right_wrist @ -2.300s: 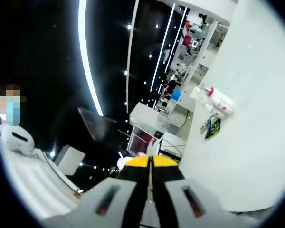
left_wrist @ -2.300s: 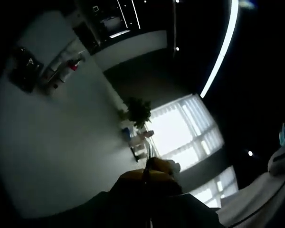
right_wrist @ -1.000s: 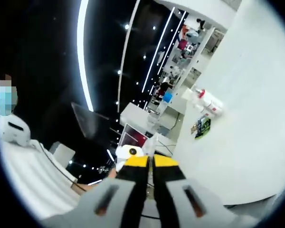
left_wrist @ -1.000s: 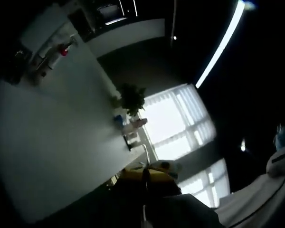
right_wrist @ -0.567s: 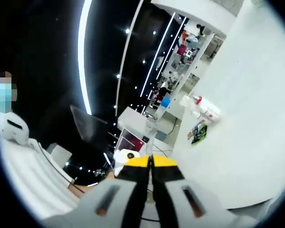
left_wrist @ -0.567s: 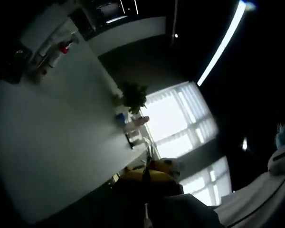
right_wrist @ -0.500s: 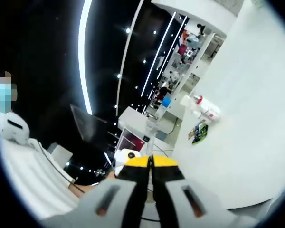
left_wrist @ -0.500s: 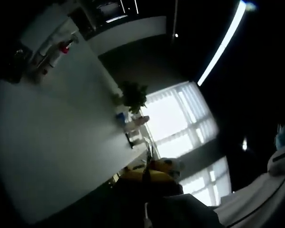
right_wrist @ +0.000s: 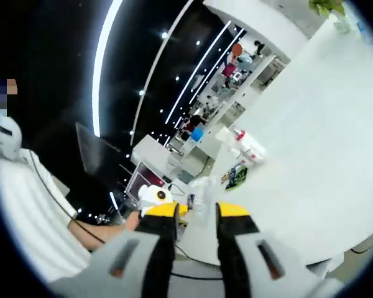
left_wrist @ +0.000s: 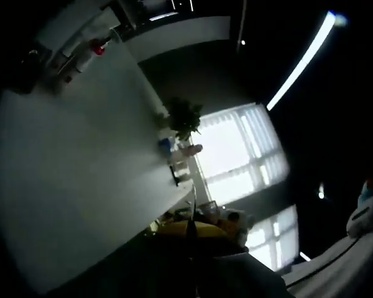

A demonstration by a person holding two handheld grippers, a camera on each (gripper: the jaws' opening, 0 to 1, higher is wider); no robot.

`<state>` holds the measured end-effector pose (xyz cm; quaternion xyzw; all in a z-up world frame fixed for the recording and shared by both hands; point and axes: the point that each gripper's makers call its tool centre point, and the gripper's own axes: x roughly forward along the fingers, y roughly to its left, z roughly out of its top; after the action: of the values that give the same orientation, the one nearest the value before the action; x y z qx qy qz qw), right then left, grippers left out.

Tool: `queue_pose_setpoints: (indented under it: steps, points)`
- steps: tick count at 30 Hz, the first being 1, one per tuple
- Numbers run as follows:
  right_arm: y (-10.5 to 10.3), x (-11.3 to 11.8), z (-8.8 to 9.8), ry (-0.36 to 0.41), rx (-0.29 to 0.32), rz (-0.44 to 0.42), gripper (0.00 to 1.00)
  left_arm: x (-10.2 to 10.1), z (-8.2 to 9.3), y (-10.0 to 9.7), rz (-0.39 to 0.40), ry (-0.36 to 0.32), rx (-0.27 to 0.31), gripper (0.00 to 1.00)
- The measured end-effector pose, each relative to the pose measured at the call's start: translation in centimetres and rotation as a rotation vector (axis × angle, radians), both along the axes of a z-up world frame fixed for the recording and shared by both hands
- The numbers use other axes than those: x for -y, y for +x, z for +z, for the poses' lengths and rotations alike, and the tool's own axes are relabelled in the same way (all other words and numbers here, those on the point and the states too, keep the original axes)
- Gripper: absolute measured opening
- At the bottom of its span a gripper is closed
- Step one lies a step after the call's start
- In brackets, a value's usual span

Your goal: Arrange the skincare products in the storage area until every visible bottle or jar stands upright without overlapping.

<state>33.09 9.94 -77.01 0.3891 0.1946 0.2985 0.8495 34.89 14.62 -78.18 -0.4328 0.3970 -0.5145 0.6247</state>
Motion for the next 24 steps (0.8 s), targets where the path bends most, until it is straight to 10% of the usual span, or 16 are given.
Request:
queue_pose_setpoints:
  steps: [7, 24]
  points:
    - [-1.9, 2.8, -0.9, -0.096, -0.024, -0.134, 0.34, -0.2, -2.9, 0.7, -0.069, 0.001, -0.03, 0.01]
    - [-0.8, -0.3, -5.2, -0.356, -0.086, -0.078, 0.38, -12.8, -5.1, 7.7, 0.227, 0.013, -0.049, 0.01]
